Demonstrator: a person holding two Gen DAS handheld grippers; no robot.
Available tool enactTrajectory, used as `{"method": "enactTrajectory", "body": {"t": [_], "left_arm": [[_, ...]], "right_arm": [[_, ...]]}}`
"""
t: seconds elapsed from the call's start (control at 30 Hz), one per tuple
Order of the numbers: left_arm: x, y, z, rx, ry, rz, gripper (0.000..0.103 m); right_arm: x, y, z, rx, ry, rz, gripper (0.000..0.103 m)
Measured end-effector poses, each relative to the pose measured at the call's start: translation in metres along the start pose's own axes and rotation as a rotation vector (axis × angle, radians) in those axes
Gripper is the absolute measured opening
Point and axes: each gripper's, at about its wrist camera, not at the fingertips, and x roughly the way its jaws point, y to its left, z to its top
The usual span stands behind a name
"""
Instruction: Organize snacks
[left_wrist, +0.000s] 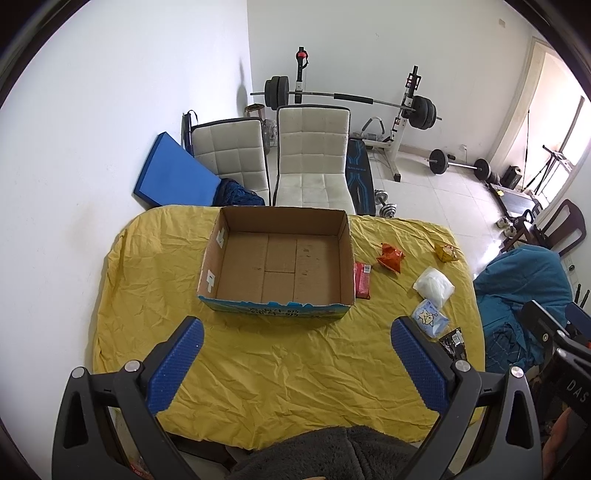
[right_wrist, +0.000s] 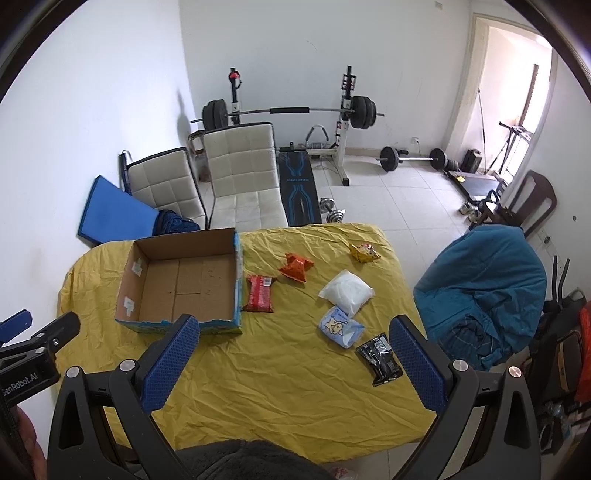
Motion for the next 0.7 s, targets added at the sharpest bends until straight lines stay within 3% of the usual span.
{"method": "enactTrajectory", "body": {"t": [0.23, 0.47, 0.6, 0.7], "left_arm": [[0.058, -0.043, 0.023, 0.061, 0.065, -0.056, 0.103], [0.160, -0.113, 0.033, 0.147, 0.216, -0.071, 0.103], [0.239, -0.164, 0.015, 0.142, 0.407, -0.122, 0.103], [0.298, -0.206, -0.004, 0.129, 0.572, -0.188, 0.103]], "right_arm": [[0.079, -0.072, 0.013, 0.069, 0.131, -0.059, 0.103], [0.225, -0.131, 0.004, 0.000, 0.374, -0.081, 0.103], [0.311, -0.174, -0.038, 0.031, 0.545, -0.112, 0.103], [0.347, -0.198, -0.073, 0.057, 0.601, -0.121, 0.103]]}}
